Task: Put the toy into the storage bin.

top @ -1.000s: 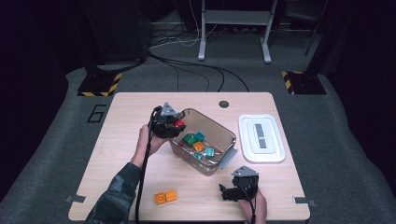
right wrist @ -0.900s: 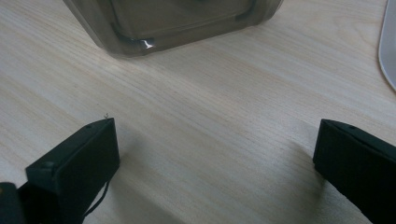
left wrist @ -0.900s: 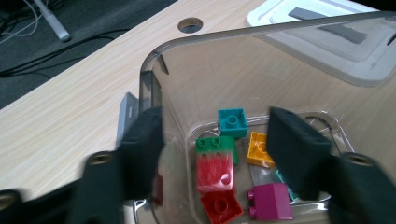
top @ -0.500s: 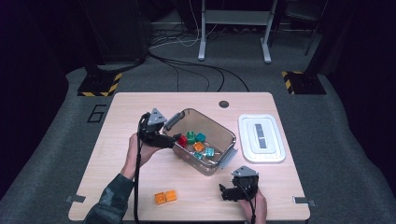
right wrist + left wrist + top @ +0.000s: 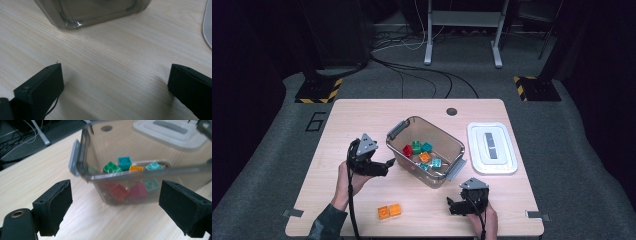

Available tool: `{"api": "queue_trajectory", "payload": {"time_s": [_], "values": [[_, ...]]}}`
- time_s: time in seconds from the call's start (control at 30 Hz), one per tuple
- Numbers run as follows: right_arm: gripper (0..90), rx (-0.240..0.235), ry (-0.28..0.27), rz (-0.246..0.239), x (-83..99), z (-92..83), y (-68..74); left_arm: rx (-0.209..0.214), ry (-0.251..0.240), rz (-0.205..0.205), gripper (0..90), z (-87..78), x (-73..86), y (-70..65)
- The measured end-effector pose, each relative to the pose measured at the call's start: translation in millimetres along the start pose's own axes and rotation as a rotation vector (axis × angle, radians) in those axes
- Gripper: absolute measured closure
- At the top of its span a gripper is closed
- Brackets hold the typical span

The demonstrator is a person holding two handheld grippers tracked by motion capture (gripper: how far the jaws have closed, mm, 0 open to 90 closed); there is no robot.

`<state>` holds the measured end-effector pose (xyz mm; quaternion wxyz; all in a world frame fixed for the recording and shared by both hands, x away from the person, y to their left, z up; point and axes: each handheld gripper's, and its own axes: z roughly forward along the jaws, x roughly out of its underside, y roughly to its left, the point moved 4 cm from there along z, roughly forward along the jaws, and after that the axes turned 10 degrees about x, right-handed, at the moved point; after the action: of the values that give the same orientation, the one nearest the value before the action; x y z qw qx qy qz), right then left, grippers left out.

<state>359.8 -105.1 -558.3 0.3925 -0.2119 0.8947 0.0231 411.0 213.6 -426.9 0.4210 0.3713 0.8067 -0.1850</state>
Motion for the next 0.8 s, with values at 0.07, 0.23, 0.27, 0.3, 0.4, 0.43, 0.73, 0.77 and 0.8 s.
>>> {"api": "queue_trajectory", "payload": {"time_s": [0.07, 0.23, 0.27, 0.3, 0.4, 0.43, 0.73, 0.77, 0.8], "values": [[0.0, 0.000, 0.000, 0.000, 0.0, 0.0, 0.0, 0.001, 0.004, -0.008, 11.1, -1.1, 8.4, -1.4], [0.0, 0.000, 0.000, 0.000, 0.0, 0.0, 0.0, -0.006, 0.034, -0.009, 10.3, -1.2, 30.8, -4.6], [0.0, -0.002, 0.000, 0.002, 0.0, -0.1, 0.2, -0.007, 0.037, -0.014, 10.0, -1.1, 35.0, -5.0], [0.0, 0.000, 0.000, 0.001, 0.0, 0.0, 0.0, -0.001, 0.040, -0.022, 9.7, -1.1, 39.0, -5.7], [0.0, 0.000, 0.000, 0.000, 0.0, 0.0, 0.0, 0.002, 0.041, -0.034, 9.0, 0.0, 50.6, -6.5], [0.0, 0.000, 0.000, 0.001, 0.0, 0.0, 0.0, 0.005, 0.035, -0.045, 8.4, 1.2, 54.5, -7.4], [0.0, 0.001, 0.000, 0.001, 0.0, 0.0, 0.0, 0.032, 0.069, -0.083, 6.6, 10.0, 80.5, -14.2], [0.0, -0.001, 0.000, 0.002, 0.0, -0.1, 0.2, 0.034, 0.073, -0.085, 6.3, 10.8, 82.8, -15.2], [0.0, 0.001, 0.000, 0.001, 0.0, 0.0, 0.0, 0.034, 0.079, -0.082, 6.2, 11.6, 85.0, -15.7]]}}
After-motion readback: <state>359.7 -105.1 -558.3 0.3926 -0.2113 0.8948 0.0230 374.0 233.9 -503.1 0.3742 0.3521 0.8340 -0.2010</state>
